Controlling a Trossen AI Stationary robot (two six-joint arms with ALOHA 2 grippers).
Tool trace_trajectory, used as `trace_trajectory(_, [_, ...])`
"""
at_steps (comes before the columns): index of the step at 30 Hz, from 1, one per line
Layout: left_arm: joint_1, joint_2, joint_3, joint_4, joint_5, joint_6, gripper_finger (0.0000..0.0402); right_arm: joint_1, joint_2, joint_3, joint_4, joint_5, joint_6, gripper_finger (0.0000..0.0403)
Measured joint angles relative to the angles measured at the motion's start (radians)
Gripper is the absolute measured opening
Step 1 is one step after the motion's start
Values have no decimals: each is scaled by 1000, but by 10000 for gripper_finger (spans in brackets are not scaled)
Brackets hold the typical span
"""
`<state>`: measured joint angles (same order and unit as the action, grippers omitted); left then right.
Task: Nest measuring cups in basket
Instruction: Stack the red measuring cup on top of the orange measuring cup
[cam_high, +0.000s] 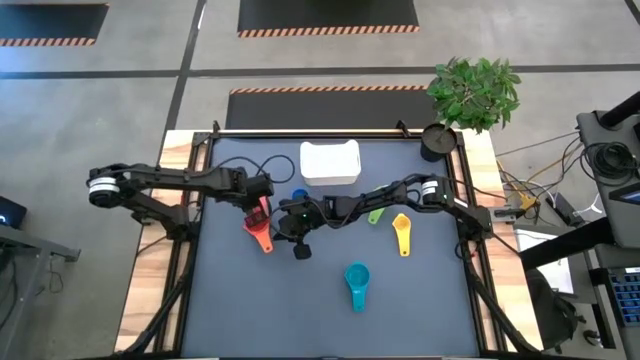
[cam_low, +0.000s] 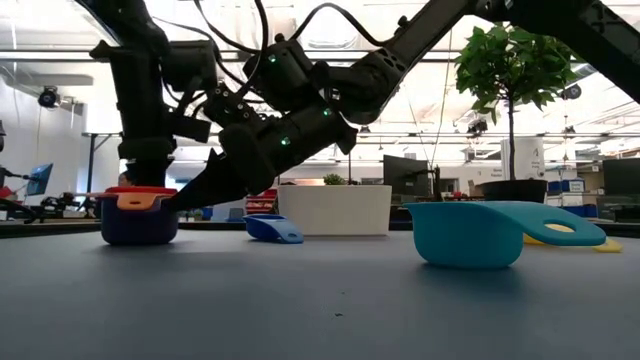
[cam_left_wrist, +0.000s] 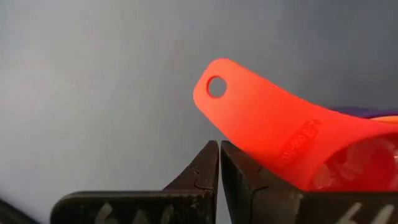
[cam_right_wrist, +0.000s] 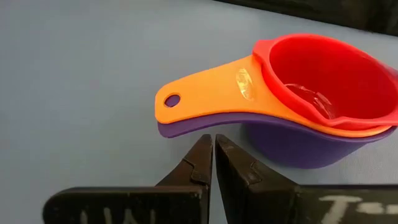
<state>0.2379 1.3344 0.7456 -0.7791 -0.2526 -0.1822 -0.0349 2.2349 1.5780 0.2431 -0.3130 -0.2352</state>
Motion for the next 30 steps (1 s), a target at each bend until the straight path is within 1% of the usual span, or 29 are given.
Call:
trace_trajectory(3, [0, -27, 0, 19, 16, -1, 0, 0, 0, 0, 0, 0, 0, 9])
trace_trajectory(8, [-1, -69, 0, 40, 80, 15, 0, 0, 0, 0, 0, 0, 0, 9])
trace_trajectory(13, [-4, -79, 0, 45, 113, 45, 0, 0, 0, 0, 0, 1, 0, 9])
trace_trajectory(17, [-6, -89, 0, 46, 109, 47, 0, 0, 0, 0, 1, 11, 6, 9])
trace_trajectory(22, [0, -112, 0, 38, 10, 97, 0, 1, 0, 0, 0, 3, -1, 9])
trace_trajectory(26, [7, -101, 0, 64, 55, 140, 0, 15, 0, 1, -8, -6, -1, 9])
trace_trajectory(30, [8, -77, -2, 64, 54, 144, 0, 31, 2, -3, 0, -4, -4, 9])
